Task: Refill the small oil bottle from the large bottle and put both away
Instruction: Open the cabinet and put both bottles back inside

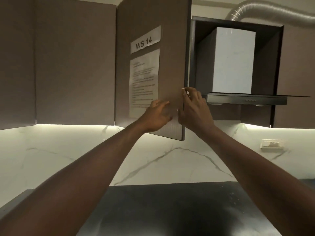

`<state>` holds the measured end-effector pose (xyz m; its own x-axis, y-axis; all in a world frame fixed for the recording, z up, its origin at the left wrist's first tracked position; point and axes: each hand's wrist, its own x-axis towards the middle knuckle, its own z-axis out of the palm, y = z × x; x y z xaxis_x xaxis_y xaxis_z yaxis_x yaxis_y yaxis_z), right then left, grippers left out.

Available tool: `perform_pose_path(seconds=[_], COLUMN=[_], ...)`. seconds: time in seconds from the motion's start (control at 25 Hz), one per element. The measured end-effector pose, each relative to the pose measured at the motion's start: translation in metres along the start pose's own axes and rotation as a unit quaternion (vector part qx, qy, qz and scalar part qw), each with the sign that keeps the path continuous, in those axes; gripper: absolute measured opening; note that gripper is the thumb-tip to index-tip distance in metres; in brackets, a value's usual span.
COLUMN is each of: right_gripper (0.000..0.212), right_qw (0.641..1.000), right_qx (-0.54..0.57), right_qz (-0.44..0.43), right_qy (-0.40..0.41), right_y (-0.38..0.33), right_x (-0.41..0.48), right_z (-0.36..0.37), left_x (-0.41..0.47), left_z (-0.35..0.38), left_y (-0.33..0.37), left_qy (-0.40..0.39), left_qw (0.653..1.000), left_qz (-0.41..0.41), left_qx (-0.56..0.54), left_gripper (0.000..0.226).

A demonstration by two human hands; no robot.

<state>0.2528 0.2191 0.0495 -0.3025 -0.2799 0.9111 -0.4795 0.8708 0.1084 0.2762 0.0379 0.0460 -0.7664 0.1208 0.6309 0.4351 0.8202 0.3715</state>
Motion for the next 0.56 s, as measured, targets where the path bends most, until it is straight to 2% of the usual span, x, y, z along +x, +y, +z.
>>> perform_pose_path(seconds=[0.16,0.44,0.56], right_gripper=[0.105,0.122,0.117], right_qw=[0.997,0.988,0.988], right_qx=[-0.032,-0.068,-0.056], right_qz=[0.058,0.071,0.068], right_qy=[-0.049,-0.116,-0.13], right_y=[0.066,0.156,0.176], right_x=[0.008,0.026,0.035], right_z=[0.063,0.204,0.246], left_x=[0.058,0.161,0.186], left_z=[0.063,0.14,0.165], left_y=[-0.034,-0.11,-0.134], left_qy=[-0.003,0.083,0.123], left_qw=[0.991,0.956,0.934], left_qz=[-0.014,-0.002,0.001], left_qx=[0.136,0.281,0.336], left_gripper=[0.088,0.084,0.082])
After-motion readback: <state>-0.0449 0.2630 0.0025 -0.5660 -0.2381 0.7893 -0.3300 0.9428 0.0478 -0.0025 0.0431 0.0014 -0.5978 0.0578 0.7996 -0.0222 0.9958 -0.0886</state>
